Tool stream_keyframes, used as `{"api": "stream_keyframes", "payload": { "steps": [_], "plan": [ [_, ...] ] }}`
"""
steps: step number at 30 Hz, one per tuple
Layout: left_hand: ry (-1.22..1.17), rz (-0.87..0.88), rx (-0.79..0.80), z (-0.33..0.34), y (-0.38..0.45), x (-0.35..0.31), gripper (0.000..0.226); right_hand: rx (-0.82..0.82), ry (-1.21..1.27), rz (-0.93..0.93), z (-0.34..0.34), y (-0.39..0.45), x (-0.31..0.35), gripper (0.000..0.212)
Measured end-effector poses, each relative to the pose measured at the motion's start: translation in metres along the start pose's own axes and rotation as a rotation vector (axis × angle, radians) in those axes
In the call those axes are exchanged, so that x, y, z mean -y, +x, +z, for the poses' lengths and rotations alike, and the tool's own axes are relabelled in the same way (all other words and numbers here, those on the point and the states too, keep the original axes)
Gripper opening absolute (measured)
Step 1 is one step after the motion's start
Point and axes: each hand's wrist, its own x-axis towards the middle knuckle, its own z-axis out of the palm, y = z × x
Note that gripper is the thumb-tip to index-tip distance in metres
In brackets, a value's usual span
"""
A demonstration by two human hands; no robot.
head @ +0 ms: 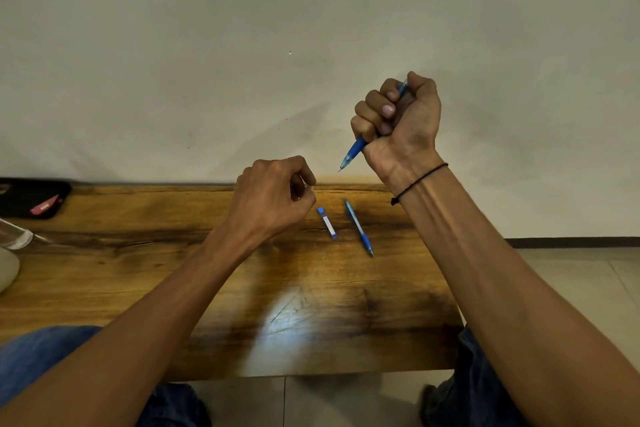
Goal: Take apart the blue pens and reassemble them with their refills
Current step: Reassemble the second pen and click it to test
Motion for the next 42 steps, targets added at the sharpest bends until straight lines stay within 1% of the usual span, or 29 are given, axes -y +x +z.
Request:
{"api": "stream_keyframes", "payload": {
  "steps": [3,7,9,11,13,14,16,19,21,22,24,25,26,27,31,33,35,36,38,39,42],
  "plan": [
    [-0.001,-0.004,-0.005,0.000,0.001,0.003,0.013,-0.018,-0.076,0.053,-0.004,0.006,-0.005,0.049],
    [-0.059,-0.052,-0.016,0.003,0.004,0.006,0.009,-0.054,-0.259,0.101,-0.015,0.012,-0.017,0.048],
    [-0.213,-0.140,-0.022,0.002,0.007,0.007,0.011,-0.074,-0.332,0.096,-0.019,0.013,-0.026,0.048],
    [-0.426,-0.239,0.015,0.000,0.011,0.007,0.021,-0.092,-0.384,0.079,-0.023,0.014,-0.035,0.049],
    [-0.568,-0.285,0.074,-0.001,0.013,0.006,0.025,-0.094,-0.404,0.072,-0.027,0.012,-0.044,0.048],
    [-0.600,-0.292,0.094,0.000,0.012,0.006,0.023,-0.087,-0.399,0.075,-0.029,0.012,-0.048,0.048],
    [-0.607,-0.294,0.112,0.002,0.010,0.006,0.018,-0.073,-0.378,0.088,-0.031,0.010,-0.058,0.046],
    [-0.627,-0.302,0.144,0.005,0.007,0.009,0.019,-0.061,-0.399,0.107,-0.033,0.009,-0.072,0.045],
    [-0.646,-0.333,0.165,0.005,0.006,0.010,0.020,-0.089,-0.503,0.096,-0.035,0.010,-0.077,0.043],
    [-0.641,-0.353,0.162,0.006,0.006,0.011,0.020,-0.112,-0.625,0.078,-0.036,0.012,-0.079,0.041],
    [-0.603,-0.400,0.131,0.006,0.006,0.015,0.019,-0.136,-0.956,0.039,-0.040,0.014,-0.082,0.033],
    [-0.573,-0.424,0.116,0.007,0.006,0.016,0.020,-0.140,-1.094,0.027,-0.043,0.013,-0.083,0.027],
    [-0.540,-0.443,0.107,0.009,0.006,0.018,0.020,-0.141,-1.183,0.028,-0.045,0.012,-0.084,0.018],
    [-0.505,-0.453,0.106,0.010,0.005,0.019,0.021,-0.135,-1.237,0.032,-0.047,0.010,-0.086,0.014],
    [-0.318,-0.409,0.129,0.019,0.001,0.020,0.019,-0.111,-1.437,-0.017,-0.056,0.008,-0.094,0.016],
    [-0.223,-0.388,0.186,0.021,0.002,0.023,0.018,-0.114,-1.552,-0.056,-0.061,0.010,-0.100,0.021],
    [-0.107,-0.383,0.249,0.019,0.004,0.030,0.021,-0.116,-1.637,-0.059,-0.067,0.011,-0.110,0.022],
    [-0.043,-0.382,0.259,0.017,0.005,0.033,0.022,-0.115,-1.676,-0.049,-0.071,0.010,-0.114,0.021],
    [0.058,-0.382,0.248,0.013,0.006,0.041,0.018,-0.106,-1.775,-0.036,-0.080,0.010,-0.124,0.024],
    [0.083,-0.387,0.245,0.011,0.007,0.045,0.014,-0.103,-1.827,-0.038,-0.085,0.009,-0.129,0.023],
    [0.117,-0.395,0.262,0.010,0.007,0.050,0.014,-0.114,-1.942,-0.051,-0.096,0.005,-0.141,0.017]
  ]
}}
